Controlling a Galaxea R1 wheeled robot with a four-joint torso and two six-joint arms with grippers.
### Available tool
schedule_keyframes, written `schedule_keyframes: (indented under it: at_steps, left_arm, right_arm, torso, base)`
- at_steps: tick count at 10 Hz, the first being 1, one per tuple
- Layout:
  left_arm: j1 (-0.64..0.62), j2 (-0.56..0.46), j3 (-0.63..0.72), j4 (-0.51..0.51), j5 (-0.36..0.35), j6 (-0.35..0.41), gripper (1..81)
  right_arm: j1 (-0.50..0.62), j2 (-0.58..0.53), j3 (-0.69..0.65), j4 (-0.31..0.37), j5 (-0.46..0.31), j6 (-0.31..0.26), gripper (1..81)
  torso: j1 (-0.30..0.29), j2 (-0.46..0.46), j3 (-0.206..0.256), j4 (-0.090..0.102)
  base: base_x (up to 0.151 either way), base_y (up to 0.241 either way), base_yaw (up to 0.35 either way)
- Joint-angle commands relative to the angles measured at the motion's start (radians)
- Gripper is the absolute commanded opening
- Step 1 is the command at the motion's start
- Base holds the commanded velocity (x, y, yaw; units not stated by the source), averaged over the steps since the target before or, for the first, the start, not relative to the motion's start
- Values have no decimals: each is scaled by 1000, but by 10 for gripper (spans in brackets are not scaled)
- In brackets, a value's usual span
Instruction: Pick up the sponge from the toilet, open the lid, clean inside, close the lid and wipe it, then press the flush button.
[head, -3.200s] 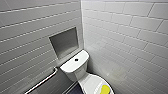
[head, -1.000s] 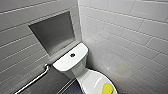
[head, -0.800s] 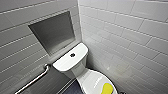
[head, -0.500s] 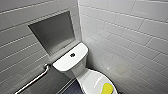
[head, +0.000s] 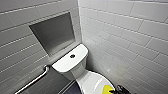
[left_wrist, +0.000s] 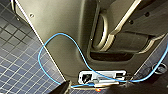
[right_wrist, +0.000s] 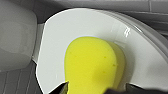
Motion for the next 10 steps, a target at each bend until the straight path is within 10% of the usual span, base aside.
schedule_keyframes:
  at_steps: [1, 4, 10]
  left_arm:
    - [33, -3, 0, -5, 87, 2, 811]
    - [33, -2, 0, -5, 86, 2, 811]
    - [34, 0, 2, -5, 86, 5, 811]
  right_arm:
    - [96, -12, 26, 14, -39, 6, 811]
    - [95, 25, 24, 9, -39, 5, 811]
    - [104, 65, 15, 14, -102, 6, 811]
  torso:
    - [0, 0, 0, 0]
    - [7, -10, -73, 0]
    - [8, -10, -58, 0]
  base:
    - [0, 0, 0]
    - [0, 0, 0]
    - [0, 0, 0]
